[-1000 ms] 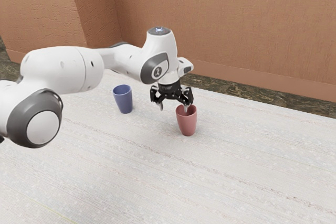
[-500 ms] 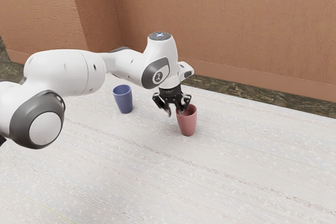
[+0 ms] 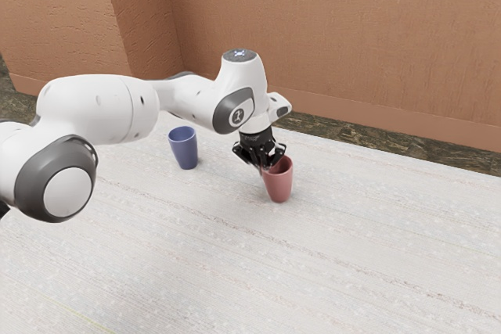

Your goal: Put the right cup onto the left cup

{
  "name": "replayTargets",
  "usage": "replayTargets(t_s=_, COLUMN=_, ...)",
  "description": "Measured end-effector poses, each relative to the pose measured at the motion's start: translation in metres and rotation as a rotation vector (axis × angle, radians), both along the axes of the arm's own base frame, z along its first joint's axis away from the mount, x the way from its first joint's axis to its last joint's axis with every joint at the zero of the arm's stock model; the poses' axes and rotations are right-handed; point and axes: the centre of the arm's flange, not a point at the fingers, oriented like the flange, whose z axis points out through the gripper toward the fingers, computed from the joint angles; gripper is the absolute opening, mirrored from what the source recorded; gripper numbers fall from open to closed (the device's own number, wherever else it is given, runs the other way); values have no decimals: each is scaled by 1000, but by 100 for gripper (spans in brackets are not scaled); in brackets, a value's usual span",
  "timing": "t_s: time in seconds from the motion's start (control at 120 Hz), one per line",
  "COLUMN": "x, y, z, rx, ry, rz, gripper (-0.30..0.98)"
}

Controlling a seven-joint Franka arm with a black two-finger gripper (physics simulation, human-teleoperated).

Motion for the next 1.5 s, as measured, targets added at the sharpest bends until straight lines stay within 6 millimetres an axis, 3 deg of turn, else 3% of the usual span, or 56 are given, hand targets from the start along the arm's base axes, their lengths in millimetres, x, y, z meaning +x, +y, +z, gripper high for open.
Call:
replayTargets(t_s=0.142, x=-4, y=2, z=27, rx=1, ry=-24, rz=4, gripper=-9)
replayTargets(t_s=0.242, x=-19, y=10, z=55, rx=7, ry=-31, rz=12, gripper=-9)
replayTargets(t_s=0.367, x=-34, y=42, z=103, rx=28, ry=-47, rz=52, gripper=-10)
replayTargets(t_s=0.5, x=-42, y=100, z=135, rx=47, ry=-39, rz=119, gripper=-10)
replayTargets(t_s=0.817, x=-38, y=226, z=145, rx=69, ry=-8, rz=200, gripper=-10)
replayTargets(t_s=0.983, x=-23, y=271, z=143, rx=67, ry=-9, rz=197, gripper=-10)
replayTargets(t_s=1.225, x=-5, y=299, z=134, rx=33, ry=-21, rz=165, gripper=-10)
replayTargets(t_s=1.5, x=8, y=305, z=115, rx=20, ry=-22, rz=116, gripper=-10)
